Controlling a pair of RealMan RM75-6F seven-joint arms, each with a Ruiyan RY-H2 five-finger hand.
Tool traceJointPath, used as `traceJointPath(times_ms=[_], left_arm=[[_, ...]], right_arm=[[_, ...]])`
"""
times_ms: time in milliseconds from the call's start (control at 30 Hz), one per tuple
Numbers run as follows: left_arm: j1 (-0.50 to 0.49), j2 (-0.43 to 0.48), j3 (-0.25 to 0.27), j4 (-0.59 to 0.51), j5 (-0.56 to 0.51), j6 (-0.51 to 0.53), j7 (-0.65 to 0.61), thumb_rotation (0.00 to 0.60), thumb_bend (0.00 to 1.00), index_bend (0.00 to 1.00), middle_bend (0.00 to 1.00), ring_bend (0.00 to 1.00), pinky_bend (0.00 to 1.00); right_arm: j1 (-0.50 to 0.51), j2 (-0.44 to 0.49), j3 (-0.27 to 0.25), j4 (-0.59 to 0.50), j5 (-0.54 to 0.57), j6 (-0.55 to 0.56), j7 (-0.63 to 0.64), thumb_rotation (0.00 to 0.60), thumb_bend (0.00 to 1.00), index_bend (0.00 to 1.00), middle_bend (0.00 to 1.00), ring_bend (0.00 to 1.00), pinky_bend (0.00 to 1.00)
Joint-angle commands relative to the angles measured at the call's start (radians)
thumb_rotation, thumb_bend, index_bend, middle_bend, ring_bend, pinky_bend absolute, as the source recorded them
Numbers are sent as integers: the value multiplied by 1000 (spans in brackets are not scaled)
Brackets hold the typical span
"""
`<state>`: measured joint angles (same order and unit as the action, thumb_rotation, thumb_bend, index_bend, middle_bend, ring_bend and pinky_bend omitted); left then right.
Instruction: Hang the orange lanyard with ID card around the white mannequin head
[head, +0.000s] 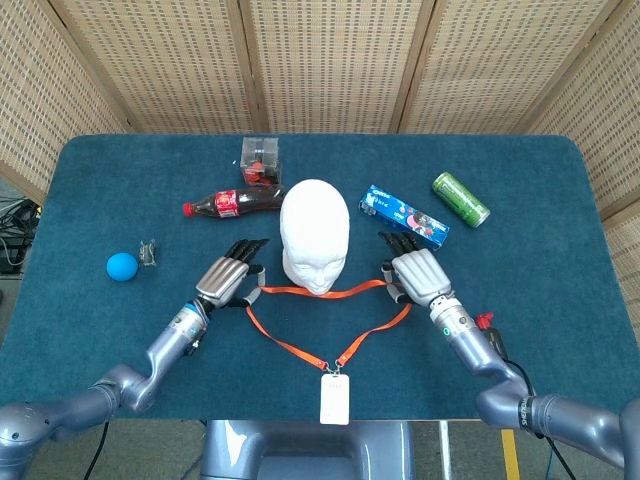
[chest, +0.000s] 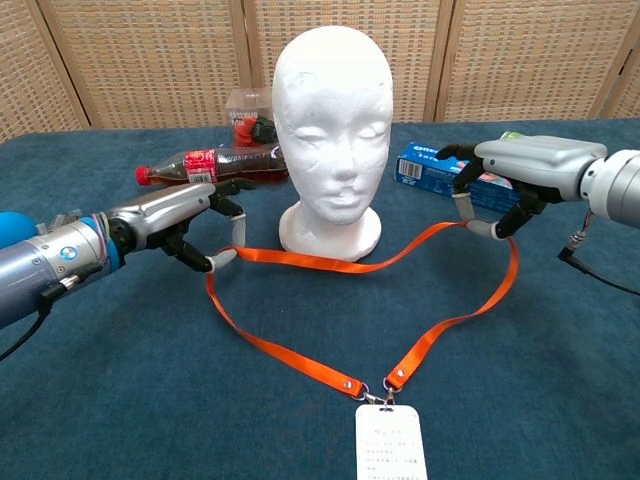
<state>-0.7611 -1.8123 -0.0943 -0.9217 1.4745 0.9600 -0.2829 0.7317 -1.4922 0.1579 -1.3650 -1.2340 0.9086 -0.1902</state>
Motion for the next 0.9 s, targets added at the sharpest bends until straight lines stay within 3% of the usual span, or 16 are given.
traceJointPath(times_ms=[33, 567, 900], left_arm=[[28, 41, 30, -41, 51, 77, 2, 600, 459, 689, 0, 0, 0], [55, 203, 66, -237, 233, 344, 34, 600, 456, 702, 0, 0, 0], [42, 279, -3, -357, 214, 383, 102, 600, 466, 718, 0, 0, 0]], right_arm=[[-12, 32, -21, -35, -54, 28, 12, 600, 721, 758, 49, 0, 0], [-40, 195, -92, -166, -381, 207, 88, 600, 721, 765, 47, 0, 0], [-42, 253, -53, -241, -405, 265, 97, 600, 721, 766, 51, 0, 0]])
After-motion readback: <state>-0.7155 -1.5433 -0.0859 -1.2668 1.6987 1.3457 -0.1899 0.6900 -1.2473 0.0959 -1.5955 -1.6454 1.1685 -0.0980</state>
